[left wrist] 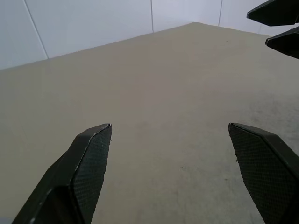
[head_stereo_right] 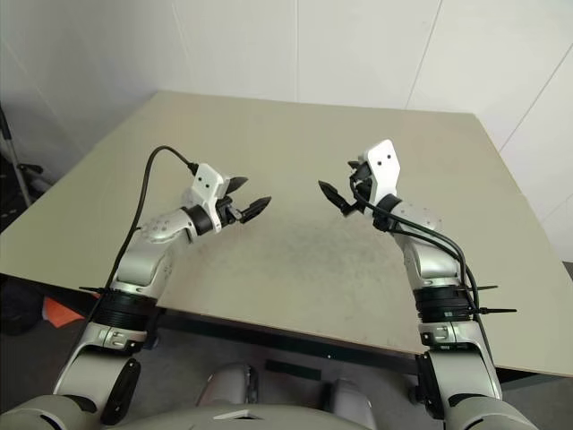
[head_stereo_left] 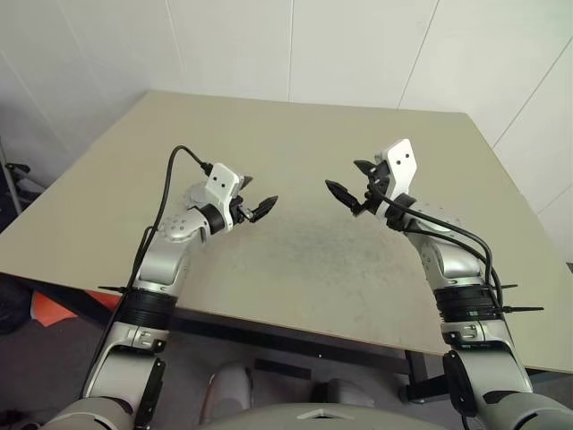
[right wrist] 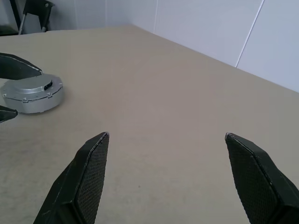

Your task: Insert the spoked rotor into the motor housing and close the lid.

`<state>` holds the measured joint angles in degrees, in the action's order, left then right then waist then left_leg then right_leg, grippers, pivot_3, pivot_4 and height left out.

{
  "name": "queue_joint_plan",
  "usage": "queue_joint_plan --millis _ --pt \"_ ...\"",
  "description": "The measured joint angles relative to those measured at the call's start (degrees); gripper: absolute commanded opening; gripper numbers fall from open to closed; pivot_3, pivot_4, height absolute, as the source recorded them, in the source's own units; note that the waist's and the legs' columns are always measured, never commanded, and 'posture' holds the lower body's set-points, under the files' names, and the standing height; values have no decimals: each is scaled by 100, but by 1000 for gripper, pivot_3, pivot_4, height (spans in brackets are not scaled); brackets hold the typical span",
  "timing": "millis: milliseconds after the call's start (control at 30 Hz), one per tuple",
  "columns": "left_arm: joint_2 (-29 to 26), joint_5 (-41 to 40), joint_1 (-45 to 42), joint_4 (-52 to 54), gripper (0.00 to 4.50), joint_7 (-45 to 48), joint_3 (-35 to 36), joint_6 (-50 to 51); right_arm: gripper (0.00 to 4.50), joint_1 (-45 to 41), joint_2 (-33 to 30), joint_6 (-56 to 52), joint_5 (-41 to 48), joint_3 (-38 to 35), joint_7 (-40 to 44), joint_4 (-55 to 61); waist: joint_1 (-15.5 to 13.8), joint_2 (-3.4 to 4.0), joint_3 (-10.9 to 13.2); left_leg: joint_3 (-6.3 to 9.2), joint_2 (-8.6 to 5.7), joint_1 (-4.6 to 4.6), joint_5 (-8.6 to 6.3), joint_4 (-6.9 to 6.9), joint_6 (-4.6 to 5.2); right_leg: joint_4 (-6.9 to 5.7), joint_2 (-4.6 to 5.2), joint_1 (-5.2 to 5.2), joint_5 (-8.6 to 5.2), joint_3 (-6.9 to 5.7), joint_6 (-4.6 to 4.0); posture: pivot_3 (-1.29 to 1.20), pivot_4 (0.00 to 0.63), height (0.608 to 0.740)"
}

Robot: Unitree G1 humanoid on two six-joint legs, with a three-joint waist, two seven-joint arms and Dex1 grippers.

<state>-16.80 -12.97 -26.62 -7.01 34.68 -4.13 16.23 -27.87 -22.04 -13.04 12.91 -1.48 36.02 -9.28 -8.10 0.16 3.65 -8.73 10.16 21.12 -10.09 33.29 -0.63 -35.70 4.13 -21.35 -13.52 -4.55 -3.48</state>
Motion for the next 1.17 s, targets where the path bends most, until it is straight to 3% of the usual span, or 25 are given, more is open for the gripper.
queue_joint_plan --millis 1167 --pt "115 160 -136 -311 4240 -119 0 -37 4500 -83 51 62 -147 -1 -145 -218 97 0 0 0 -2 2 -6 0 11 4 0 0 0 0 0 0 0 740"
